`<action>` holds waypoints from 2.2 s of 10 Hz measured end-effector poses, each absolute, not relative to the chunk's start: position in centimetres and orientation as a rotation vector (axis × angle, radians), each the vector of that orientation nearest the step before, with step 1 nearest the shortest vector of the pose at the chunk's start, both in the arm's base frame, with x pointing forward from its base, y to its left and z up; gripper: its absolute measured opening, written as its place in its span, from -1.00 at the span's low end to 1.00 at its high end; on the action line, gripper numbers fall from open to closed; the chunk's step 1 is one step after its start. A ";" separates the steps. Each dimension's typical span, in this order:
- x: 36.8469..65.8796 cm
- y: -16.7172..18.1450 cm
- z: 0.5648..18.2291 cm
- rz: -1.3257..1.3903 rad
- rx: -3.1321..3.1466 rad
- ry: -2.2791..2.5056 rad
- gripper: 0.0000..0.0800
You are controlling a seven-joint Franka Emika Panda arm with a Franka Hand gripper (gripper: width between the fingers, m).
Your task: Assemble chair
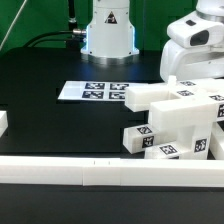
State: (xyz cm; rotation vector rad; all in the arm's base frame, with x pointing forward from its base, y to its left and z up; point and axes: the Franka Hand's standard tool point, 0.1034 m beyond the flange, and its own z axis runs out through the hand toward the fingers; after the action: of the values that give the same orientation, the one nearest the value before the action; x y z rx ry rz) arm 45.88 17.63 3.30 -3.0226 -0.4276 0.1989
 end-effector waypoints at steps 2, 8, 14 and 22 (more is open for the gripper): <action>45.7 17.3 2.4 0.201 -3.023 -0.432 0.62; 43.5 16.3 1.2 0.168 -3.042 -0.390 0.62; 43.6 15.7 1.0 0.172 -3.044 -0.372 0.32; 44.4 14.5 2.5 0.184 -3.045 -0.364 -0.29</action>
Offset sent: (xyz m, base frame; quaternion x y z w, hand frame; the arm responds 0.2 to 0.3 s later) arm -0.0100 -0.0085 -0.0034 0.0125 0.0146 0.0001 0.9998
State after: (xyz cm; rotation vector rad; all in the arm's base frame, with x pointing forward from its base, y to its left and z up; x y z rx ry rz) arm 44.37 14.53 2.53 -3.0445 -0.3635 0.1842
